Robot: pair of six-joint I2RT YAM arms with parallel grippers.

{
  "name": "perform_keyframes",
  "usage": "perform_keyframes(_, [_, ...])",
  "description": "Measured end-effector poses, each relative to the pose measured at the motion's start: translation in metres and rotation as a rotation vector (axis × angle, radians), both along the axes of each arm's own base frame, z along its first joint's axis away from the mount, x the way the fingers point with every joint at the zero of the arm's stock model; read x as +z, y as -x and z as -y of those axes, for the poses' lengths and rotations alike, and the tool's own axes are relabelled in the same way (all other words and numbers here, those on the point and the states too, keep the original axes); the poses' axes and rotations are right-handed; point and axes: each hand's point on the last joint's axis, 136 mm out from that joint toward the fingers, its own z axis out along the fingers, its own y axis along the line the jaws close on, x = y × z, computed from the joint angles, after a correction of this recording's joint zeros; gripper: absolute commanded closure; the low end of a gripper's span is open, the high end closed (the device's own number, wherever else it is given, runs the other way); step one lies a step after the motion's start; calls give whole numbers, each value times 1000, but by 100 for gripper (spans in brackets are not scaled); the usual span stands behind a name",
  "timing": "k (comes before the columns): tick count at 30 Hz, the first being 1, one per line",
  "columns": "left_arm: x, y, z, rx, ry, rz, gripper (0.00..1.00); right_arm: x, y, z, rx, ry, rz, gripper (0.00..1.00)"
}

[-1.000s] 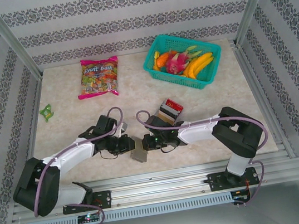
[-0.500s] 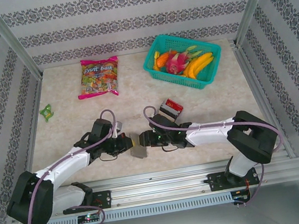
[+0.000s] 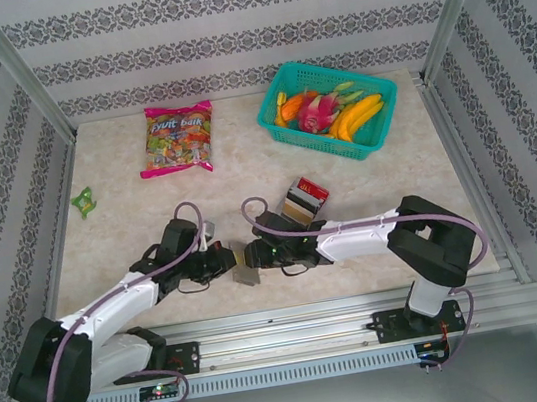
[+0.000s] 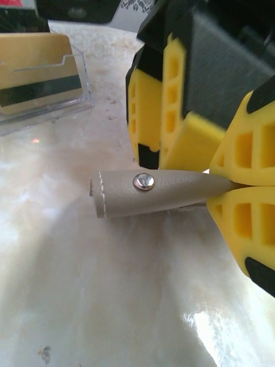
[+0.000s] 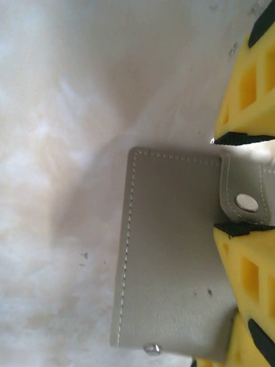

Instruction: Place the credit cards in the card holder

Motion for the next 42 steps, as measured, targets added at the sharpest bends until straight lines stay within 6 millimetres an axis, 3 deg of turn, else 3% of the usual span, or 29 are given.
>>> perform_keyframes(3, [11,-1,1,3,21,34,100,-10,1,14,-15,77,1,74])
perform_keyframes(7, [18,-3,1,3,34,61,100,-22,5,33,-29,161,-12,75])
perform_keyframes(12, [17,-3,1,5,30,58,100,-7,4,41,-25,146,20,74])
perform_keyframes(18, [19,-7,3,10,43,73,100,19,-9,38,-57,14,45,53])
perform_keyframes(22, [22,-10,5,17,55,80,100,16,-10,41,-79,-40,20,52])
perform_keyframes(26, [24,-11,6,23,65,84,100,13,-8,38,-82,-91,-13,63])
perform_keyframes(32, [27,-14,7,33,79,90,100,11,-6,28,-78,-178,-50,95])
perform_keyframes(33, [27,-14,7,33,78,90,95,11,-7,29,-82,-186,-52,98])
perform_keyframes(35, [25,-15,4,42,62,93,63,12,-7,31,-89,-191,-55,100])
perform_keyframes(37, [19,-16,-1,62,18,78,52,19,-7,33,-90,-202,-43,100])
perform_keyframes(38, [15,-17,-5,70,-16,72,38,25,-7,34,-85,-209,-33,100])
perform_keyframes(39, [12,-18,-8,76,-46,65,30,32,-6,35,-78,-216,-19,100])
perform_keyframes(42, [11,-22,-13,85,-96,56,25,56,-5,36,-49,-257,29,100])
